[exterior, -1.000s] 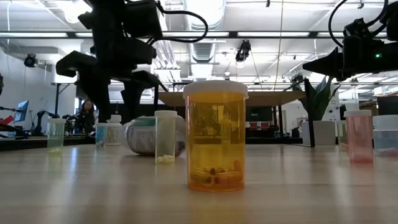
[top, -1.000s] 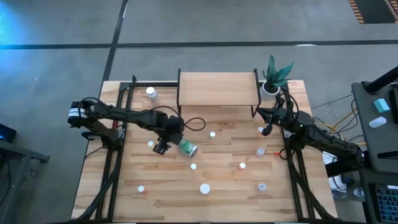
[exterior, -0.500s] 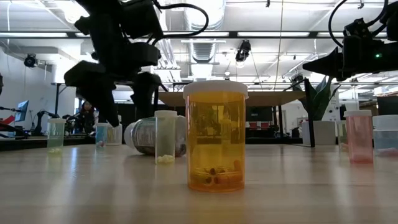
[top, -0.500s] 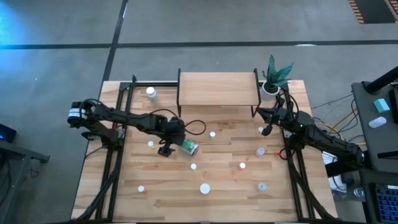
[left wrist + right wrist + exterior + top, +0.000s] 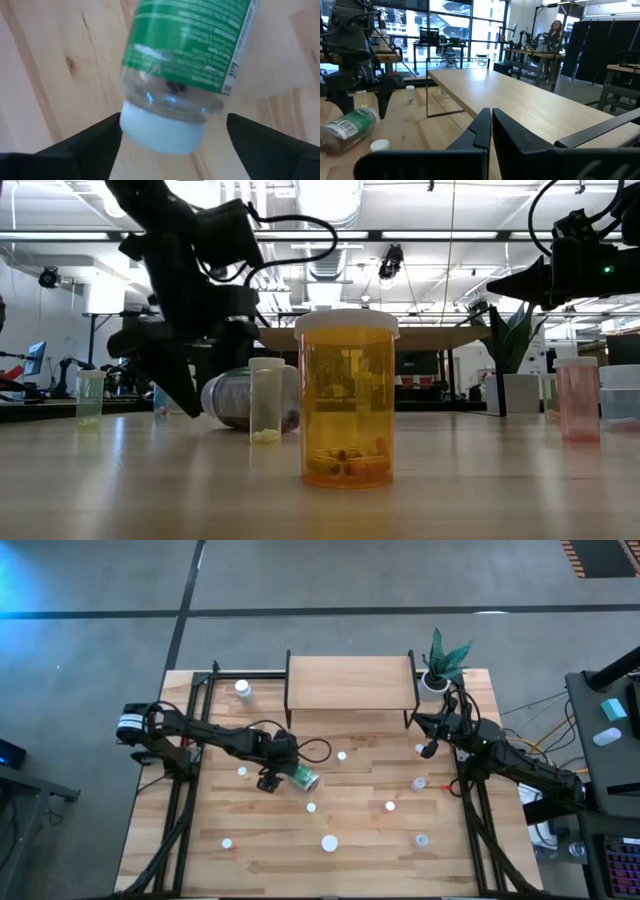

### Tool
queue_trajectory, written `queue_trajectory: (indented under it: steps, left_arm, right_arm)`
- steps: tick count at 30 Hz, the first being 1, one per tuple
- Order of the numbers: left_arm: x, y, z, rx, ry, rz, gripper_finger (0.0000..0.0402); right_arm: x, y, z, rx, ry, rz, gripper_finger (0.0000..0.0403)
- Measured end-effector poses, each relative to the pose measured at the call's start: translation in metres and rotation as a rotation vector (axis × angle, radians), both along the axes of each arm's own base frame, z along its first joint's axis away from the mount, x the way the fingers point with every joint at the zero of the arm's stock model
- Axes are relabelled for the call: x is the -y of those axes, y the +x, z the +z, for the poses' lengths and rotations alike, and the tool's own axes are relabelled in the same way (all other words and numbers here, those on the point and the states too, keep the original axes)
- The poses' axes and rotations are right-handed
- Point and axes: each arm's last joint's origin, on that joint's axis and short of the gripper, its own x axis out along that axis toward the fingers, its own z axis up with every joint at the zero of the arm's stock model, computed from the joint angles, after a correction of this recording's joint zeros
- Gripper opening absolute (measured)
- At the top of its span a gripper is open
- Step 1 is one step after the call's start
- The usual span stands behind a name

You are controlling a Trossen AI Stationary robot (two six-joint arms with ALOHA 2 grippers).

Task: Pick and place medicine bottles onto shelf by color
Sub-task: Put the green pill bottle on the shelf

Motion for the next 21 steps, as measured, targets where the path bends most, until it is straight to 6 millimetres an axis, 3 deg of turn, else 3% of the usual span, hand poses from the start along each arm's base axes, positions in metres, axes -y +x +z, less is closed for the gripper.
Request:
queue_trajectory:
  steps: [10, 16, 21]
  left_arm:
    - [0.000, 0.002, 0.001, 0.005, 0.012, -0.023, 0.0219]
    - [0.000, 0.004, 0.016, -0.014, 0.013, -0.021, 0.0218]
    - [0.000, 0.007, 0.045, -0.067, -0.005, 0.047, 0.0218]
  right_arm:
    - [0.000, 0.000, 0.000, -0.001, 0.000, 0.000, 0.0009]
    - [0.000, 0.000, 0.000, 0.000, 0.000, -0.001, 0.0009]
    - [0.000, 0.000, 0.000, 0.000, 0.000, 0.000, 0.0009]
